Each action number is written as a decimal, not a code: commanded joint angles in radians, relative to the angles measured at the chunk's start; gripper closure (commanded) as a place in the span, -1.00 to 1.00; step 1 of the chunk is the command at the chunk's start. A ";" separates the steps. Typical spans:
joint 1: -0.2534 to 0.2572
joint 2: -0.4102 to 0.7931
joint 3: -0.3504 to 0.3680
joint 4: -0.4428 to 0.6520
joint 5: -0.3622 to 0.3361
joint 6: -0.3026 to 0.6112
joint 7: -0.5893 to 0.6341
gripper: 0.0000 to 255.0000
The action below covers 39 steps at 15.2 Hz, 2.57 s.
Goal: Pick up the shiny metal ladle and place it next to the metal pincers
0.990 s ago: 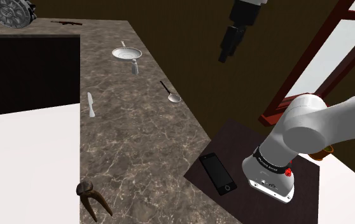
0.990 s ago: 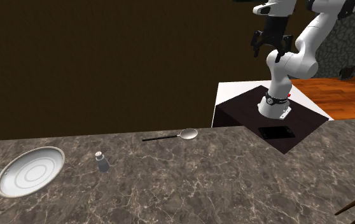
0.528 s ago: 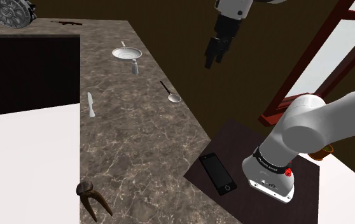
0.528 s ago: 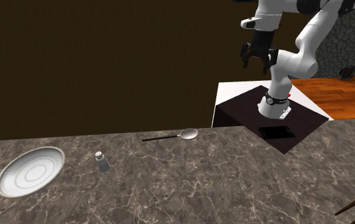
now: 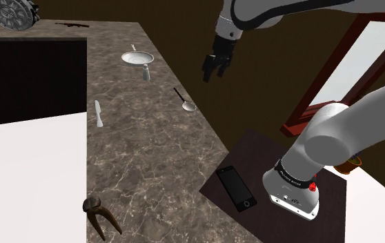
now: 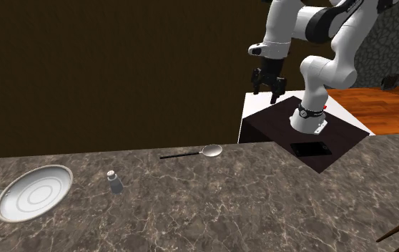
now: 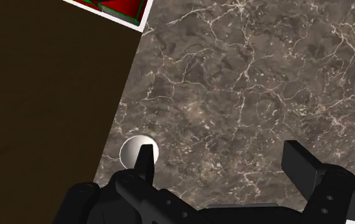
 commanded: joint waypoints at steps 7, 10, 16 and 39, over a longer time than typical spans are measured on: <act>-0.032 0.298 -0.017 0.081 0.006 0.235 0.045 -1.00; -0.042 0.408 -0.026 0.130 0.013 0.302 0.059 -1.00; -0.063 0.629 -0.045 0.258 0.035 0.407 0.081 -1.00; -0.077 1.077 -0.094 0.689 0.137 0.494 0.109 -1.00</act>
